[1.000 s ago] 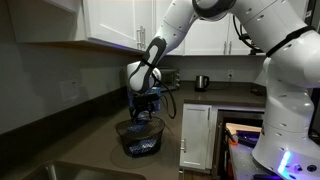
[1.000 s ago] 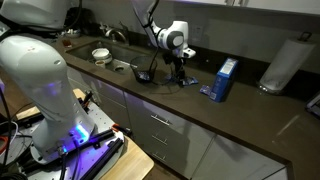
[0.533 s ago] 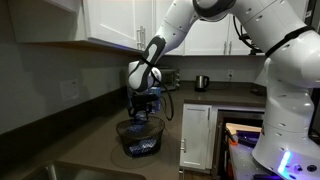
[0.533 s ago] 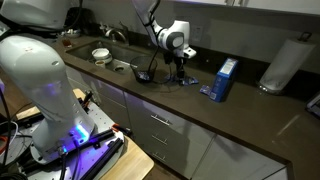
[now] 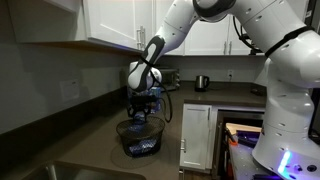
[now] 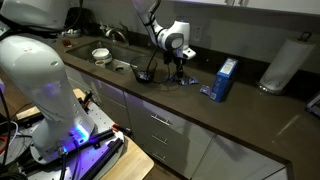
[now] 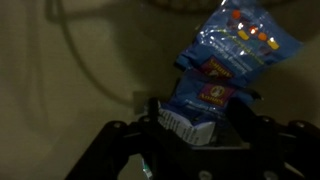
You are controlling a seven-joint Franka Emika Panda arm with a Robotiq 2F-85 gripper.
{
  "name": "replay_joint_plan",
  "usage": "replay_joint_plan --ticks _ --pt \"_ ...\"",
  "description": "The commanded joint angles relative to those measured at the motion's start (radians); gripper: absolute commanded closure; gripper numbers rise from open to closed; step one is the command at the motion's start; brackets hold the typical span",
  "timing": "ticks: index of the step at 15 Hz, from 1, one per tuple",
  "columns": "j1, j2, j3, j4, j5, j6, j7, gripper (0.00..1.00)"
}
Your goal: Put a blue sachet in the basket
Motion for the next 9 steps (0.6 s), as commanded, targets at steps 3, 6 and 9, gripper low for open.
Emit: replay_joint_plan --ticks 3,6,9 --pt "-0.024 -0.017 0.027 -0.032 0.047 0.039 -0.028 0.69" --pt "-0.008 -0.056 0.012 -0.059 0.031 0.051 -0.022 0.88" --pt "0.009 -0.116 -0.003 -0.115 0.014 0.076 -0.015 1.00"
